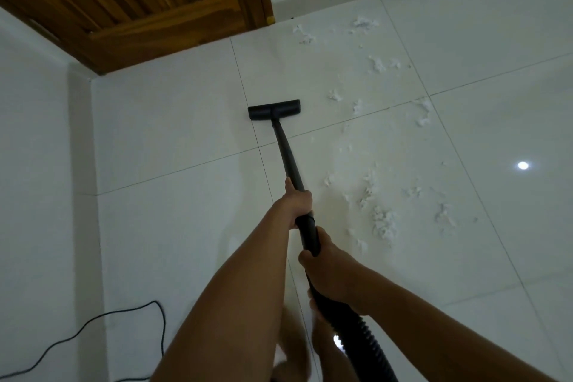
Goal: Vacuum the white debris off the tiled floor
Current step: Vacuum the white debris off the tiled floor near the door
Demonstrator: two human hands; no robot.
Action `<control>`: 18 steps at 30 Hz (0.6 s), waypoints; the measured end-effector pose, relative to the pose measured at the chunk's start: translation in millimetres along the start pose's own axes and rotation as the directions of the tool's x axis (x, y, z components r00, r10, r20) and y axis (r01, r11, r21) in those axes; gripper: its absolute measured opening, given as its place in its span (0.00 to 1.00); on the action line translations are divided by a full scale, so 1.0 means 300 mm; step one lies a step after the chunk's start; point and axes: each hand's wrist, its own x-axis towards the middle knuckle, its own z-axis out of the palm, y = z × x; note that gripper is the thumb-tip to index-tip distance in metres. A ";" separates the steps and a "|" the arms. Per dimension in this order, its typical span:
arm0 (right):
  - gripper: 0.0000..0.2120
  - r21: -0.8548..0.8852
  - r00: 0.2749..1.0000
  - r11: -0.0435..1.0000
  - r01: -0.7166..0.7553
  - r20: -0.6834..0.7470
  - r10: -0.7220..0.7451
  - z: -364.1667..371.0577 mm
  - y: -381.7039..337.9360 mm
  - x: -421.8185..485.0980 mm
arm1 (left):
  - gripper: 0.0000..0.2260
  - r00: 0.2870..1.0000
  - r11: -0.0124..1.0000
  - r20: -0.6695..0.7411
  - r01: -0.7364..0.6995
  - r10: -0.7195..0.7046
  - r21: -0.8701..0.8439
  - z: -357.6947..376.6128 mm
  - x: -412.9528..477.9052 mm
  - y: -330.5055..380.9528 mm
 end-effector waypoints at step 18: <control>0.26 -0.072 0.994 0.997 0.029 -0.104 -0.036 0.485 0.462 -0.269 | 0.34 0.998 1.000 0.049 -0.025 0.026 -0.009 0.136 -0.222 -0.648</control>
